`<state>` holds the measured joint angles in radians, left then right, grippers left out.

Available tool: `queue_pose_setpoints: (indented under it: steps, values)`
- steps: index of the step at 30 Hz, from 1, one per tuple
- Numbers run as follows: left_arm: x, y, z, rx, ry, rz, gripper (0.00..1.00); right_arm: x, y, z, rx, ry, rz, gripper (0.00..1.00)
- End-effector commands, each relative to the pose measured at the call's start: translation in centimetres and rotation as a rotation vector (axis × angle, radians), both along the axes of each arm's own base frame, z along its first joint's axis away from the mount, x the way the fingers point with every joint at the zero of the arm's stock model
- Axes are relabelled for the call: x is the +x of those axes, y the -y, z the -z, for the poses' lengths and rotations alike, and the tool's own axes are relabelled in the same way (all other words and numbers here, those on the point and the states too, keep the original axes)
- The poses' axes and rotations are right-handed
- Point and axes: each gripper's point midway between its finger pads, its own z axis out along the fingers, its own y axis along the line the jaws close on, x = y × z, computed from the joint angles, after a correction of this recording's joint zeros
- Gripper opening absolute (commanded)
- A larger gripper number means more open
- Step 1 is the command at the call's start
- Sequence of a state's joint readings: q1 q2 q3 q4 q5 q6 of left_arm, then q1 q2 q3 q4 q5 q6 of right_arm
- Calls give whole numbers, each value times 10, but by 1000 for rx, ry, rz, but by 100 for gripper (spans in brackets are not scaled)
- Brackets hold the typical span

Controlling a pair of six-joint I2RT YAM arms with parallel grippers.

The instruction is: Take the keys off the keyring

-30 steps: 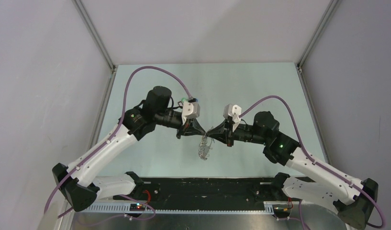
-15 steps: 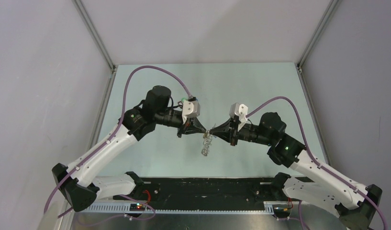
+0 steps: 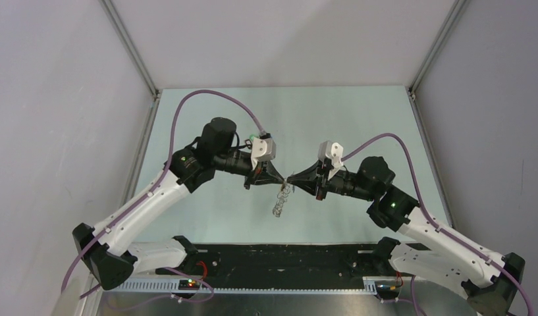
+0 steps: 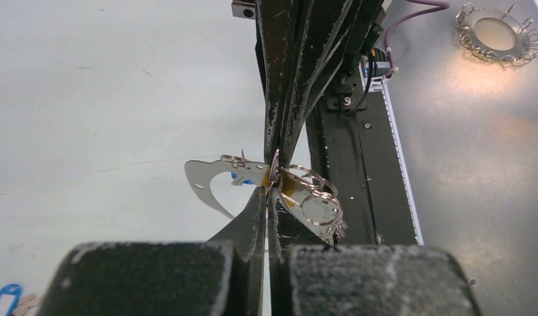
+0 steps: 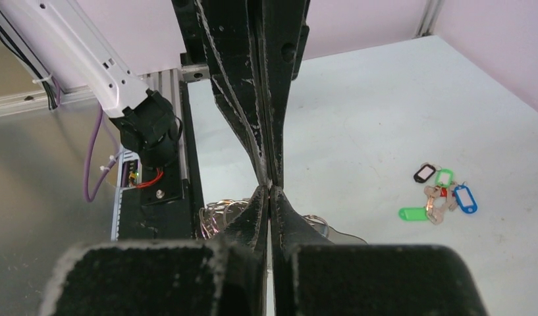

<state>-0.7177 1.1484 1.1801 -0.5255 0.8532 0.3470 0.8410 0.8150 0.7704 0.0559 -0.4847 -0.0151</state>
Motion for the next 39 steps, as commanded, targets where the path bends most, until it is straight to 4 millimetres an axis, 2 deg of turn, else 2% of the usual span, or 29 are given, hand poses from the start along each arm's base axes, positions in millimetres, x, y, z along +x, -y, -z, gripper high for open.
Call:
queue_pose_setpoints:
  steps: [1,13,17,23,29,35,39]
  values:
    - [0,3,-1,6,-40,6,0,-5,-4,-50,192,108,-1,0]
    - [-2,1,-4,0,-12,7,0,0,-8,-56,265,146,29,0]
    - [12,-5,0,28,40,-80,0,1,1,-55,246,156,68,0]
    - [63,-17,17,124,49,-347,0,13,26,-37,160,126,207,0]
    - [130,-23,56,246,-87,-630,0,28,61,-2,30,45,390,0]
    - [189,-28,103,325,-271,-883,0,32,88,11,0,21,490,0]
    - [229,-36,125,340,-310,-1001,1,32,102,13,18,5,542,0]
